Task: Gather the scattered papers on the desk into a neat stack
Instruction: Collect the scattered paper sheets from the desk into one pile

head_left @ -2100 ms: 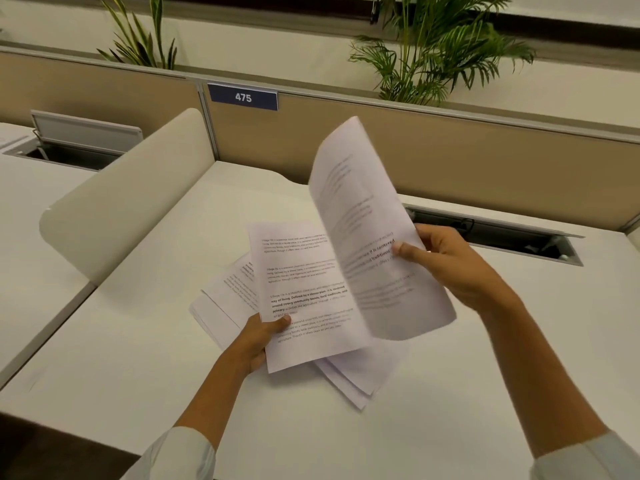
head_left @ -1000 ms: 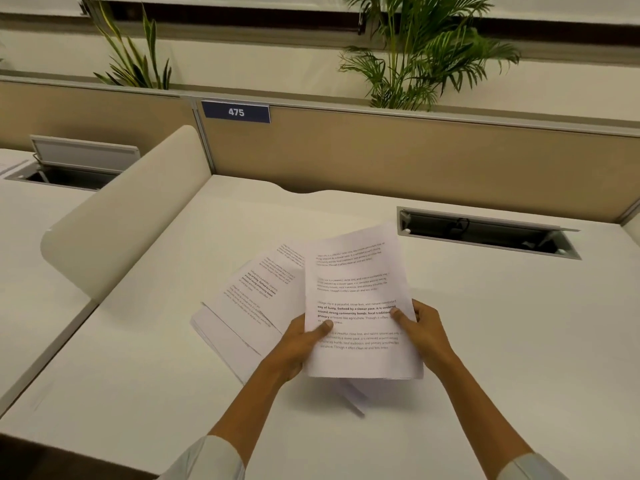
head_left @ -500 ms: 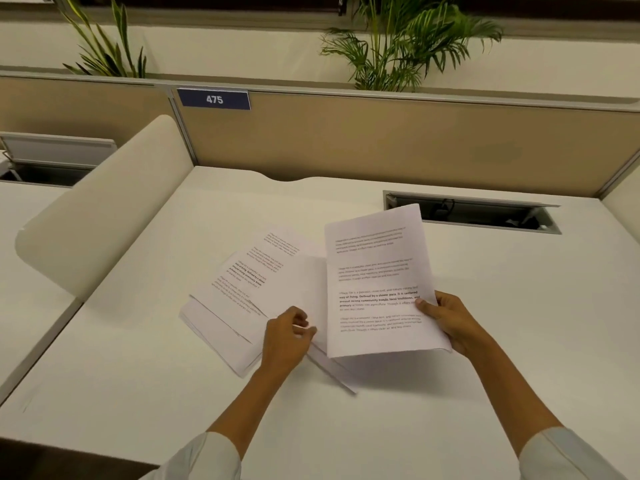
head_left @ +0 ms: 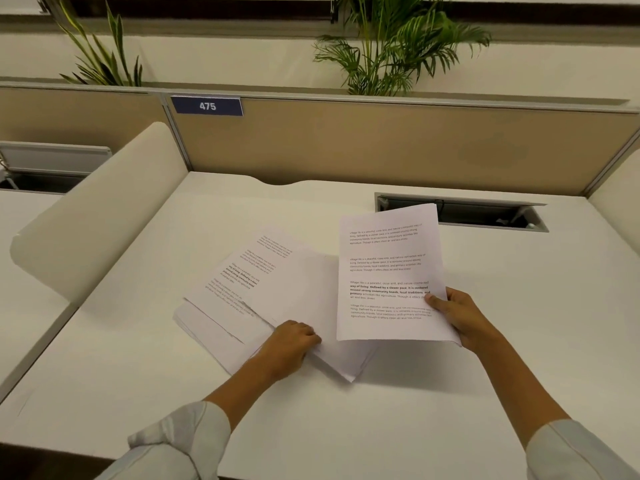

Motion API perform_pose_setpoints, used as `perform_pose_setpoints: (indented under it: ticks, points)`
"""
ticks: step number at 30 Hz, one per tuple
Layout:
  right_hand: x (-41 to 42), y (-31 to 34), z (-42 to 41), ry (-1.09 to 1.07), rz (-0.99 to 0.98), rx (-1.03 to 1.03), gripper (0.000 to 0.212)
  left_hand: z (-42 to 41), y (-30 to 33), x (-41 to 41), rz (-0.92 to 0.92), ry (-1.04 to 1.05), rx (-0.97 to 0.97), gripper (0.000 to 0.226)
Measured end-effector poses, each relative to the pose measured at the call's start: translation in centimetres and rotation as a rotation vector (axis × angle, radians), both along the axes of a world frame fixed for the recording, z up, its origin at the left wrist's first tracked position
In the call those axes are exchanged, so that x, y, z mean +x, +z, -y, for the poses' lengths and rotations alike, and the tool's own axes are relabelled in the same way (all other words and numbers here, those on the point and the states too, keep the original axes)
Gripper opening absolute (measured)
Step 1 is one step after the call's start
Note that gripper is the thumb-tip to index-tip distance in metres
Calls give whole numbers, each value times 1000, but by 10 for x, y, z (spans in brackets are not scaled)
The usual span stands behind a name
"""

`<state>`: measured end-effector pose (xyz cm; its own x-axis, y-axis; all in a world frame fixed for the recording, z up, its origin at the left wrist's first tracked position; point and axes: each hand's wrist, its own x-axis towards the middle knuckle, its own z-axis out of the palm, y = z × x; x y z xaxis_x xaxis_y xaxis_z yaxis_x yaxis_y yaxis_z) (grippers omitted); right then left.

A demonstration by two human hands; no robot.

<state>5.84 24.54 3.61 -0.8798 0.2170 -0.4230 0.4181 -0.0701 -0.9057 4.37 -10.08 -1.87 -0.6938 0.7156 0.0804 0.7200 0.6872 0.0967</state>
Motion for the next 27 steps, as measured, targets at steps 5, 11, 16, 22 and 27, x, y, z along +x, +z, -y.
perform_pose_setpoints:
  ticks: [5,11,16,22,27]
  points:
    - [5,-1,-11,-28,1,16,18,-2,41,-13,-166,59,240,25]
    - [8,-2,-12,-47,-7,31,14,4,145,-64,-388,43,305,21]
    - [9,-5,11,30,-19,39,13,-29,224,-94,-469,-134,129,17]
    - [9,-3,56,88,-61,-23,13,-128,195,-78,-423,-359,-143,27]
    - [14,-8,71,85,-67,-130,26,-152,120,-62,-180,-307,-240,44]
